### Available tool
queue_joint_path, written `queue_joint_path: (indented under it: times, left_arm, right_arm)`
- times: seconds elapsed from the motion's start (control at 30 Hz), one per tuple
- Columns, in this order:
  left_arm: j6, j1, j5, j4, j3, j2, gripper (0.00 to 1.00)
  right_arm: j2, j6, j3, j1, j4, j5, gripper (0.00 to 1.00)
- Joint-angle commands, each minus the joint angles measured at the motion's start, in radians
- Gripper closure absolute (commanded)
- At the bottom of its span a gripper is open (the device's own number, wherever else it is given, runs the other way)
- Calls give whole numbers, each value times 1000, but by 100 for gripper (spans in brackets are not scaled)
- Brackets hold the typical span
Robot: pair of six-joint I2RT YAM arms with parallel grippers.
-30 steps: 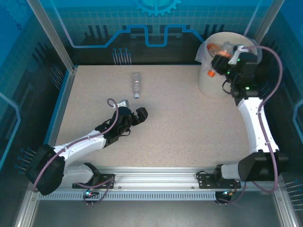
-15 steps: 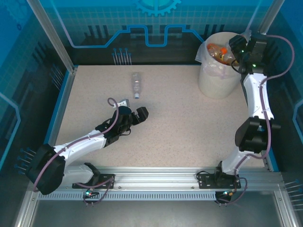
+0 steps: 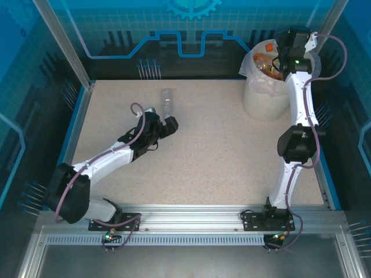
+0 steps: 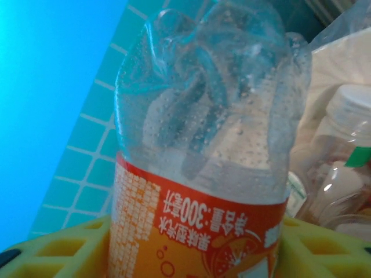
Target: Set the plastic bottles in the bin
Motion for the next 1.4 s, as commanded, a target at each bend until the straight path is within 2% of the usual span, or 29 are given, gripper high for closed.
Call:
queue_joint_path:
  times: [0.0,0.17,0.23,0.57,0.87,1.1,1.37]
  left_arm:
    - [81,27,-2,-106,82,58,1]
    - [102,44,4,-139,157,134,1]
    - [102,49,7,-146,177,155,1]
    - [105,77,21,-146,233,229,1]
    - [134,101,28,-165,348,342,1]
    - [174,124,9,-227,451,452,1]
    - [207,154,6,-360,622,588,1]
  right_arm:
    - [22,30,67,1,-111,87,31]
    - [20,-21,106,-6,-154,44,14]
    - [12,-49,121,-7,-175,44,0]
    - [-97,-142,38,-11,-163,34,0]
    - [-251,-307,-139,-6,-79,-15,0]
    - [-385,-508,-262,-5,-74,-230,0]
    - [-636,-652,-573,28,-18,-458,0]
